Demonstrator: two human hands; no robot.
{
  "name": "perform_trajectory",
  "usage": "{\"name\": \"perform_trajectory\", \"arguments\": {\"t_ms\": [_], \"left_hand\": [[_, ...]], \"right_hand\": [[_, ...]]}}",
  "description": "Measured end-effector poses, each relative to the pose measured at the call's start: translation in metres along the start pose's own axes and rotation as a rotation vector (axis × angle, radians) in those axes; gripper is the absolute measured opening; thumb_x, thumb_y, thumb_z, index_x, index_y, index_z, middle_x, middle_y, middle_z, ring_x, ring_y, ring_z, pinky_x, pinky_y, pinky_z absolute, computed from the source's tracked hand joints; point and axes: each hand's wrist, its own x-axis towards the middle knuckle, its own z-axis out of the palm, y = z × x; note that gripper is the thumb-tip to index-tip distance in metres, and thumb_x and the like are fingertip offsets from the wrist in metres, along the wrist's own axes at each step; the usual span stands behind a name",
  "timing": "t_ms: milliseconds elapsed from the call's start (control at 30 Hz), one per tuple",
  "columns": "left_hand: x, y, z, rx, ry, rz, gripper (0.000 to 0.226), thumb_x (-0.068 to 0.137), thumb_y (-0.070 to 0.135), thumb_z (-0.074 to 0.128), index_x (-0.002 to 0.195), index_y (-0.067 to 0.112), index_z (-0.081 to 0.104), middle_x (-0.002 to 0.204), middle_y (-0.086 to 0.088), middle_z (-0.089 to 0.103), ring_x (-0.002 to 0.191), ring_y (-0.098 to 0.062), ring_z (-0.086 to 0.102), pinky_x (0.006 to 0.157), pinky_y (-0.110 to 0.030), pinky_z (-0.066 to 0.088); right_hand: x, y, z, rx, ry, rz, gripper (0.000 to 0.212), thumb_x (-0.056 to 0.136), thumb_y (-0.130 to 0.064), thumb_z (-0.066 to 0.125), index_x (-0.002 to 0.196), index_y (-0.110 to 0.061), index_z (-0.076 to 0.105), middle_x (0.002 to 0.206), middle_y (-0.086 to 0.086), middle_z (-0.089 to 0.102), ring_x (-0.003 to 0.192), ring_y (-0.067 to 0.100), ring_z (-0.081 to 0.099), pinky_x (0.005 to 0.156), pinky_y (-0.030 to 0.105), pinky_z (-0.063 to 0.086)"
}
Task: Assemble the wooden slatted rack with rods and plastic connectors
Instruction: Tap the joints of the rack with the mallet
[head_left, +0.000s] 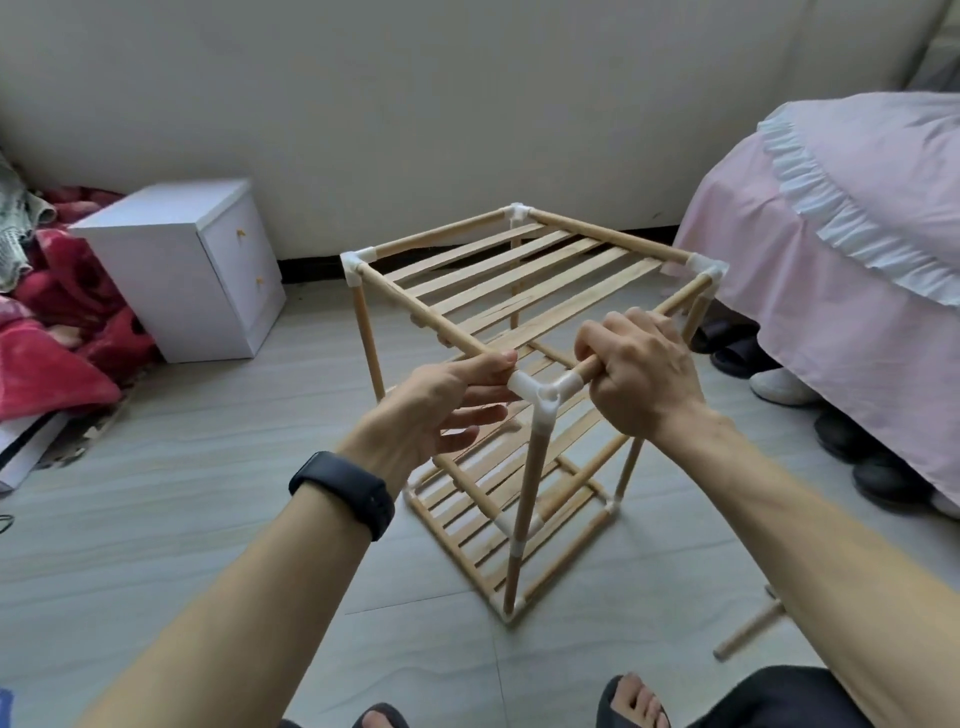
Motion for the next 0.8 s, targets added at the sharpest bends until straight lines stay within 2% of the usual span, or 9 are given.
{"name": "perform_trajectory", "arguments": {"t_ms": [67, 200, 267, 333, 400, 467, 533, 667, 800], "left_hand": [[0.001, -0.001, 0.008, 0.032, 0.011, 0.026, 0.035, 0.085, 0.047, 0.075, 0.101, 0.015, 0.075, 0.095, -0.001, 0.079, 0.08, -0.012, 0.069, 0.07, -0.027, 0.046], [-0.004, 0.004, 0.015, 0.246, 0.021, 0.127, 0.038, 0.091, 0.051, 0.066, 0.101, 0.015, 0.074, 0.089, 0.002, 0.079, 0.069, -0.004, 0.07, 0.067, -0.024, 0.047], [-0.004, 0.006, 0.011, 0.505, 0.124, 0.318, 0.033, 0.095, 0.05, 0.062, 0.092, 0.019, 0.073, 0.079, 0.003, 0.075, 0.063, -0.002, 0.068, 0.059, -0.023, 0.052], [0.005, 0.005, -0.001, 0.78, 0.395, 0.625, 0.03, 0.096, 0.051, 0.06, 0.09, 0.024, 0.069, 0.079, 0.006, 0.069, 0.07, -0.008, 0.064, 0.058, -0.025, 0.049], [0.011, 0.003, -0.011, 0.966, 0.49, 0.834, 0.023, 0.092, 0.049, 0.061, 0.103, 0.03, 0.064, 0.107, 0.007, 0.063, 0.103, -0.013, 0.054, 0.082, -0.028, 0.043], [0.017, -0.001, -0.015, 1.149, 0.298, 0.841, 0.04, 0.085, 0.05, 0.058, 0.124, 0.041, 0.06, 0.133, 0.007, 0.052, 0.131, -0.014, 0.035, 0.106, -0.038, 0.03], [0.021, -0.005, -0.012, 1.275, 0.207, 0.831, 0.046, 0.085, 0.058, 0.052, 0.13, 0.048, 0.056, 0.137, 0.006, 0.051, 0.136, -0.015, 0.034, 0.115, -0.044, 0.023], [0.023, -0.006, -0.003, 1.423, 0.279, 0.901, 0.042, 0.087, 0.07, 0.042, 0.116, 0.045, 0.06, 0.113, 0.001, 0.062, 0.113, -0.023, 0.052, 0.098, -0.043, 0.035], [0.019, 0.0, 0.015, 1.487, 0.287, 0.876, 0.056, 0.083, 0.084, 0.029, 0.118, 0.05, 0.057, 0.122, 0.001, 0.054, 0.115, -0.021, 0.048, 0.091, -0.04, 0.034]], "right_hand": [[0.003, 0.003, -0.003, -0.053, -0.071, 0.093, 0.021, 0.094, -0.027, 0.043, 0.095, -0.024, 0.063, 0.096, 0.001, 0.064, 0.106, 0.027, 0.051, 0.103, 0.045, 0.032], [-0.005, -0.01, -0.014, 0.028, -0.144, 0.196, 0.04, 0.086, -0.028, 0.04, 0.114, -0.029, 0.068, 0.143, 0.002, 0.052, 0.146, 0.026, 0.023, 0.118, 0.05, 0.015], [-0.016, -0.027, -0.02, 0.299, -0.072, 0.218, 0.05, 0.079, -0.031, 0.034, 0.112, -0.03, 0.072, 0.139, -0.004, 0.057, 0.143, 0.019, 0.027, 0.112, 0.046, 0.02], [-0.025, -0.038, -0.02, 0.373, -0.057, 0.15, 0.053, 0.079, -0.038, 0.032, 0.111, -0.028, 0.073, 0.133, -0.006, 0.06, 0.139, 0.014, 0.03, 0.108, 0.046, 0.026], [-0.033, -0.042, -0.018, 0.349, -0.088, 0.083, 0.05, 0.082, -0.043, 0.037, 0.115, -0.026, 0.069, 0.133, -0.004, 0.058, 0.14, 0.015, 0.028, 0.109, 0.052, 0.03], [-0.037, -0.04, -0.015, 0.303, -0.107, 0.039, 0.047, 0.083, -0.048, 0.042, 0.117, -0.026, 0.065, 0.135, -0.003, 0.056, 0.143, 0.018, 0.027, 0.109, 0.056, 0.033], [-0.039, -0.035, -0.012, 0.26, -0.082, 0.01, 0.039, 0.09, -0.054, 0.044, 0.111, -0.028, 0.064, 0.133, -0.003, 0.057, 0.143, 0.021, 0.03, 0.109, 0.056, 0.034], [-0.038, -0.017, -0.007, 0.179, -0.05, -0.126, 0.039, 0.1, -0.055, 0.043, 0.111, -0.025, 0.064, 0.132, 0.001, 0.058, 0.143, 0.026, 0.035, 0.108, 0.06, 0.035], [-0.042, 0.004, -0.002, 0.293, -0.037, -0.125, 0.035, 0.103, -0.049, 0.043, 0.119, -0.023, 0.061, 0.137, 0.003, 0.054, 0.145, 0.027, 0.031, 0.109, 0.059, 0.037]]}}
